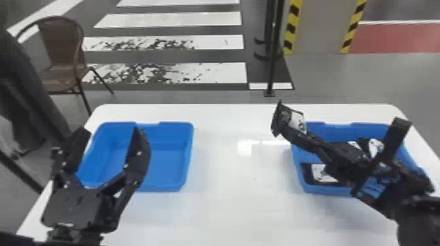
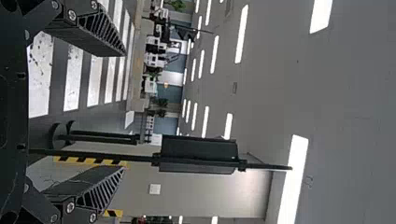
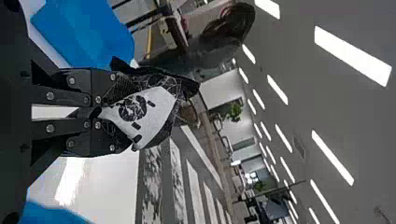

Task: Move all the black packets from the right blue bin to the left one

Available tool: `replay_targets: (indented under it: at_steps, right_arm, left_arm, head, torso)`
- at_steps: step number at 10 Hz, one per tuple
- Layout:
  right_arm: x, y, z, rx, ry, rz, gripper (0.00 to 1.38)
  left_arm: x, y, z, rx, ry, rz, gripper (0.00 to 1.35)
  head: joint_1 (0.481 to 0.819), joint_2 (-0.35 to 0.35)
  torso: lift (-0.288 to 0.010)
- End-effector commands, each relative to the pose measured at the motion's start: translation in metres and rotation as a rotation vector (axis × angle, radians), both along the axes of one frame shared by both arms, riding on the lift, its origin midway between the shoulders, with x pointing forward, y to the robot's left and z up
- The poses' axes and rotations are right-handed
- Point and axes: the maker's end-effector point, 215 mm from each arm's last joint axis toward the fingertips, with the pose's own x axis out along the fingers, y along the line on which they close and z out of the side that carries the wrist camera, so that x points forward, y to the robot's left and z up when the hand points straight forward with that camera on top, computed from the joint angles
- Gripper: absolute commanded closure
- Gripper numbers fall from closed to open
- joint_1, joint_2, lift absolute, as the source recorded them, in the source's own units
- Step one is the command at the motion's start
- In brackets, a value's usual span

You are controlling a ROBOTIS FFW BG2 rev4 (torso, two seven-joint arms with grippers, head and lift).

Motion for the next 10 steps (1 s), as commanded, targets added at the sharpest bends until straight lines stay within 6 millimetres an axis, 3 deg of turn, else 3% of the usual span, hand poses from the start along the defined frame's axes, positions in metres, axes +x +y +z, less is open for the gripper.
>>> replay_targets:
  at_steps: [1, 2, 4, 6, 10]
  right_arm:
    - [-0.015, 0.050, -0.004, 0.084, 0.027, 0.090, 1.12]
    - [-0.023, 0.079, 0.003, 0.103, 0.023, 0.154, 1.12]
    - [-0.038, 0.122, 0.028, 0.134, -0.009, 0.259, 1.13]
    - [-0.052, 0.146, 0.042, 0.162, -0.018, 0.321, 1.13]
    - [-0.090, 0.195, 0.041, 0.212, 0.035, 0.444, 1.13]
  left_arm:
    - [0.001, -0.013, 0.004, -0.052, 0.000, -0.039, 0.18]
    - [0.003, -0.029, 0.005, -0.091, 0.014, -0.083, 0.18]
    - [0.015, -0.067, -0.017, -0.112, 0.117, -0.211, 0.17]
    - [0.021, -0.078, -0.023, -0.116, 0.164, -0.264, 0.18]
    - [0.027, -0.090, -0.040, -0.111, 0.234, -0.320, 0.18]
  head:
    - [0.695, 0.124]
    - [0.695, 0.162]
    - [0.695, 0.202]
    - [0.695, 0.207]
    - [0.695, 0.262]
  torso:
    - [-0.140]
    - [-0.140]
    - [-0.140]
    - [-0.140]
    - [-0.140]
